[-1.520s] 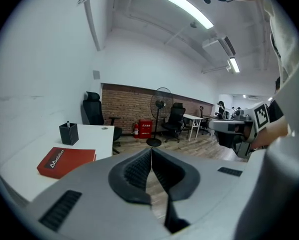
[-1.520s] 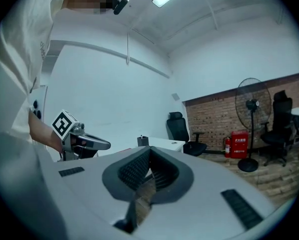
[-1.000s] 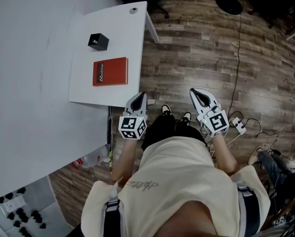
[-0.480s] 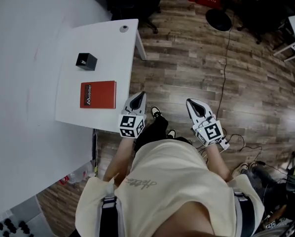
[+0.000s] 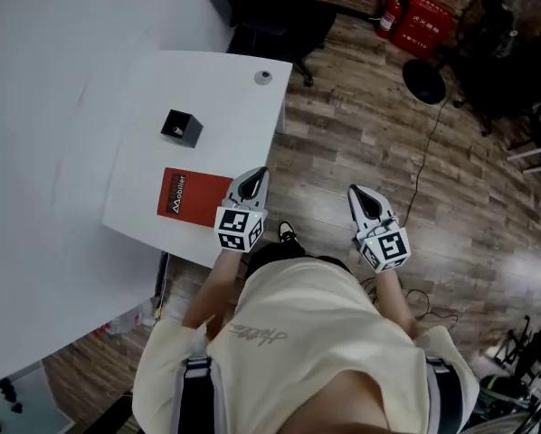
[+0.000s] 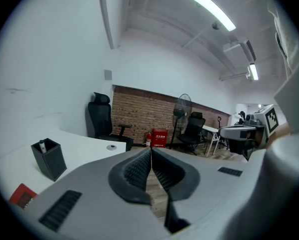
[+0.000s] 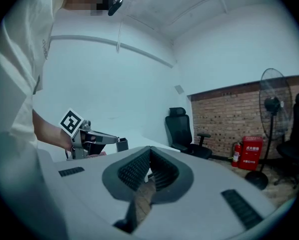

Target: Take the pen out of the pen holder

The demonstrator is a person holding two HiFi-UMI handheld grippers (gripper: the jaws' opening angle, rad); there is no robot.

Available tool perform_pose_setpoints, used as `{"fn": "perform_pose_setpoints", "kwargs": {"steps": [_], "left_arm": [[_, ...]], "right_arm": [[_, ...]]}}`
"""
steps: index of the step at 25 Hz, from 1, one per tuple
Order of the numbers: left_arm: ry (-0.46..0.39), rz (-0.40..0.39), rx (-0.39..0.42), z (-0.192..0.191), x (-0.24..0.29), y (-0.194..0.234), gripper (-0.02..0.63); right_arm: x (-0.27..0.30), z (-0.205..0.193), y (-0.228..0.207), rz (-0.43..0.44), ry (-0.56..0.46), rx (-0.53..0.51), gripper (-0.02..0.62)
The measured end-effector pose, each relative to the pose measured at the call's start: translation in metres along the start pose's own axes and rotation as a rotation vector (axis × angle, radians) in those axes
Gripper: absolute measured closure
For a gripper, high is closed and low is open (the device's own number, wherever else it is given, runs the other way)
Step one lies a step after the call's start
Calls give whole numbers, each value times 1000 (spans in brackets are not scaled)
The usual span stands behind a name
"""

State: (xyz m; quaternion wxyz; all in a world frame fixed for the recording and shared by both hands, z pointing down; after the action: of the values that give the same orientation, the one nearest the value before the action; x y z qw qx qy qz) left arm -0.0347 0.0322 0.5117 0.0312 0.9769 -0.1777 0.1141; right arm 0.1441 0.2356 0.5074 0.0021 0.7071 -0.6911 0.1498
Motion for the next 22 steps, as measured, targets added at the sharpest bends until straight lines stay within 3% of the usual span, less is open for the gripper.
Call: {"fn": "perform_pose_setpoints", "kwargs": {"steps": [7,15,22], "left_arm": [[44,189,-54,-18,-23,72,586],[77,367,-135,-36,-34,101,586],[96,548,-170,-22,-10,132,586]], "right_arm": [[86,30,17,160,0,-40,588],[159,33,13,337,70,-49,588],[251,58,-9,543,93,-82,588]]}}
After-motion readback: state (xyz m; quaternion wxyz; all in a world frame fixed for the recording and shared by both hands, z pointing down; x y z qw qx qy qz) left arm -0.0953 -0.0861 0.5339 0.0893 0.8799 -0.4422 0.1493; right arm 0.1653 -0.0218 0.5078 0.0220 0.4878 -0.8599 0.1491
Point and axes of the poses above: the fingertips, and each gripper's own axes: x forward along the fingers, y to its left, z out of its top, the point moved 6 cm from there along -x, backward along the fingers, and after that the axes turned 9 degrees about x, right-handed, at the moved point
